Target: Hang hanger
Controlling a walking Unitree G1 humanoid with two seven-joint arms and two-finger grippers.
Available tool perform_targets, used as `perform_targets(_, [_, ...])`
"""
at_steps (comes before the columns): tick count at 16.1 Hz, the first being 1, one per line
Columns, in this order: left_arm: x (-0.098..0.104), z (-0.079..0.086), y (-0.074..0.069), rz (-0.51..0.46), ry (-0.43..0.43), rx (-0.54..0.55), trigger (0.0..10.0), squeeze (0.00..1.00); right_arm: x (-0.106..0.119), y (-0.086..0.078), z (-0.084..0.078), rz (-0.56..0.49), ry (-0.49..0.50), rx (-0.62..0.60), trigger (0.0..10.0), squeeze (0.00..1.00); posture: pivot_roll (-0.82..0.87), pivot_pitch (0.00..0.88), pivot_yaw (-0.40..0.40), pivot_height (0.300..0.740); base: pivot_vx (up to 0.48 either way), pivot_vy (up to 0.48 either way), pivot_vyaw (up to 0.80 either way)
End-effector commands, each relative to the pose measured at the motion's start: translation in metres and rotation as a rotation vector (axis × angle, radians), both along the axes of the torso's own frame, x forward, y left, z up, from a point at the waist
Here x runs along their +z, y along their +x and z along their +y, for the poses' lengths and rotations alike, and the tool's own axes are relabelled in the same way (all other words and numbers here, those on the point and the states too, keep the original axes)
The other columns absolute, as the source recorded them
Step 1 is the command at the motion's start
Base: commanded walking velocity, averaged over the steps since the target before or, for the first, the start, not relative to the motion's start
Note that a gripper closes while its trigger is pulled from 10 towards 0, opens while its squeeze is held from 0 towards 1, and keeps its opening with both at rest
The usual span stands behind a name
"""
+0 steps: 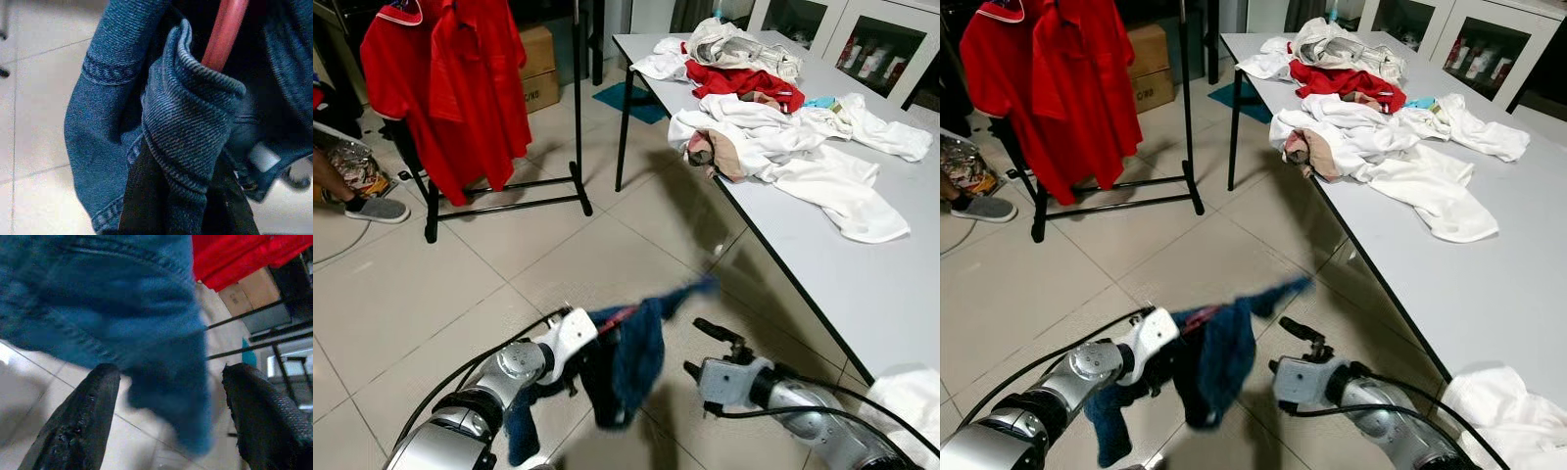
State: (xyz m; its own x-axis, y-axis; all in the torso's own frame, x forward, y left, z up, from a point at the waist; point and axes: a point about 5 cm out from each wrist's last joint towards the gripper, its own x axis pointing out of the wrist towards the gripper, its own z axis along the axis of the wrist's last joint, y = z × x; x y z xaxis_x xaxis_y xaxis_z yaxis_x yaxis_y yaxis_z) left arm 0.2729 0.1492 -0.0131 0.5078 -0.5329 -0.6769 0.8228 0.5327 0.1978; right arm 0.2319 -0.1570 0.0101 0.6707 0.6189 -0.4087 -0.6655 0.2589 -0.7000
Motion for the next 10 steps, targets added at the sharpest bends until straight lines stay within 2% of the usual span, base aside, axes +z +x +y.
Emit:
perform_targets(1, [0.01,-0.005,0.009,-0.053,0.003,-0.051,10.0,0.0,0.0,0.002,-0.003,-0.013,-0.025,0.001,10.0,0.0,-0.09,0.0,-0.035,0.74,0.0,0.0,0.0])
perform_targets(4, [0.008,-0.01,0.004,-0.068,0.046,-0.155,10.0,0.0,-0.005,0.003,-0.002,-0.015,-0.087,0.041,10.0,0.0,-0.08,0.0,-0.034,0.74,0.0,0.0,0.0])
perform_targets(6, [0.006,-0.011,0.001,-0.079,0.073,-0.212,10.0,0.0,-0.012,-0.003,0.0,0.008,-0.131,0.092,10.0,0.0,-0.07,0.0,-0.037,0.74,0.0,0.0,0.0])
perform_targets(10, [0.005,-0.012,-0.002,-0.094,0.115,-0.288,10.0,0.0,-0.02,-0.008,0.001,0.047,-0.162,0.128,10.0,0.0,-0.07,0.0,-0.038,0.74,0.0,0.0,0.0])
